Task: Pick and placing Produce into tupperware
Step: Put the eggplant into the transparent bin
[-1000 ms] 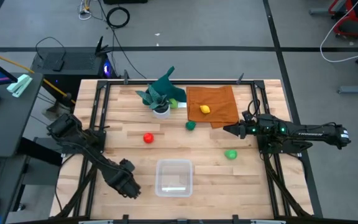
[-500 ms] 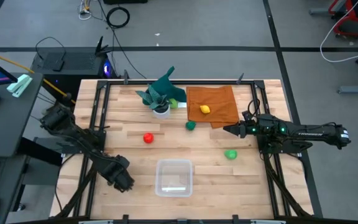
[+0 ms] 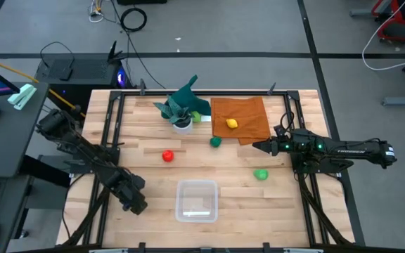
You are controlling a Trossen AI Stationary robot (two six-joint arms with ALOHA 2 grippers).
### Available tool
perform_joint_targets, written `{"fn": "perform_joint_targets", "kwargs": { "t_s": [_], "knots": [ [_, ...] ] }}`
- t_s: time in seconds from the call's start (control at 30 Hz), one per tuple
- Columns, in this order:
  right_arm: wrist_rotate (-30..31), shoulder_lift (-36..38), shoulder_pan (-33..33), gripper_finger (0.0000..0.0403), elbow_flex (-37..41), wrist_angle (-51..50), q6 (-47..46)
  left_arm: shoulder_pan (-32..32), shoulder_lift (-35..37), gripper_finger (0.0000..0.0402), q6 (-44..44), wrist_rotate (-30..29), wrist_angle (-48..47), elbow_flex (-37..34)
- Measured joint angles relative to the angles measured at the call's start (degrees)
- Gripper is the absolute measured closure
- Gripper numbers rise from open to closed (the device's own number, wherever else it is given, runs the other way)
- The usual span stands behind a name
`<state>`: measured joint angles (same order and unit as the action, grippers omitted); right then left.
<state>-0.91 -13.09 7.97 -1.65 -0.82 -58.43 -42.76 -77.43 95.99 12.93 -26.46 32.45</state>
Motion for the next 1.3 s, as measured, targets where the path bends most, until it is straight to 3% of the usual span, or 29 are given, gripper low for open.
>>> {"fn": "perform_joint_targets", "kwargs": {
  "t_s": [0.47,0.97,1.3],
  "knots": [
    [0.49,0.01,0.0,0.0291,0.0,0.2,0.0,0.0,0.07,0.0055,-0.57,0.28,0.95,-0.88],
    [0.74,0.01,0.0,0.0291,0.0,0.22,0.04,-0.02,-0.07,0.0199,-0.59,0.2,-0.82,-1.05],
    [0.79,0.01,0.0,0.0291,0.0,0.22,0.45,-0.04,-0.13,0.0251,-0.62,-0.29,0.12,-1.05]
  ]
}}
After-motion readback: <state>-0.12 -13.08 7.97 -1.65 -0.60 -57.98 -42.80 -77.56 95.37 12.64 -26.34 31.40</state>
